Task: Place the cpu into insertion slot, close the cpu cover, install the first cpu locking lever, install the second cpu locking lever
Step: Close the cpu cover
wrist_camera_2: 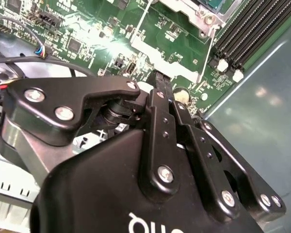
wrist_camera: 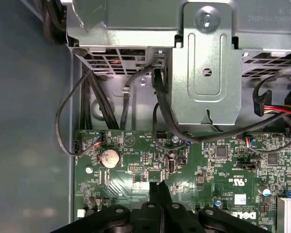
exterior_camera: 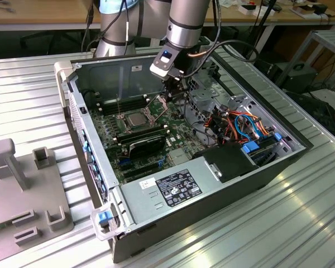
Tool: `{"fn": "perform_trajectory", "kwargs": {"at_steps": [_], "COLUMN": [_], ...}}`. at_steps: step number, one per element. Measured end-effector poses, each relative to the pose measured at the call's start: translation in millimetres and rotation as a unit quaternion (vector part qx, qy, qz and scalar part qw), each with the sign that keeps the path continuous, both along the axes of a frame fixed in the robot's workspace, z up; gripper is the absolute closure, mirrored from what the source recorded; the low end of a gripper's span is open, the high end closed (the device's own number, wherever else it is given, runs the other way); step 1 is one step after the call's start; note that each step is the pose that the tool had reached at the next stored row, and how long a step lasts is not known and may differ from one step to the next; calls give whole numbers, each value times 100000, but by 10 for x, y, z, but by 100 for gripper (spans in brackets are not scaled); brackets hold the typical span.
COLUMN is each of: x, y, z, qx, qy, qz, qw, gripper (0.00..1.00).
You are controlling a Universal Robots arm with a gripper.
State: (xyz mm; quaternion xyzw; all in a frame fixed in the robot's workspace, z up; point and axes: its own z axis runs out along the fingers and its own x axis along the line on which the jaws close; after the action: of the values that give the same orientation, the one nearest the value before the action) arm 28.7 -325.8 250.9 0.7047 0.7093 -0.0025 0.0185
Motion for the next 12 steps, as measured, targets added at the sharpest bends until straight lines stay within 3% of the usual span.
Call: {"fn": "perform_trajectory", "kwargs": {"at_steps": [7,12], "x": [-38,-86], "y": [0,1], "z": [-1,-1], "qx": [14,15], "qy": [412,493], "qz": [6,5], "qw": [99999,99999], "gripper": [89,89]}}
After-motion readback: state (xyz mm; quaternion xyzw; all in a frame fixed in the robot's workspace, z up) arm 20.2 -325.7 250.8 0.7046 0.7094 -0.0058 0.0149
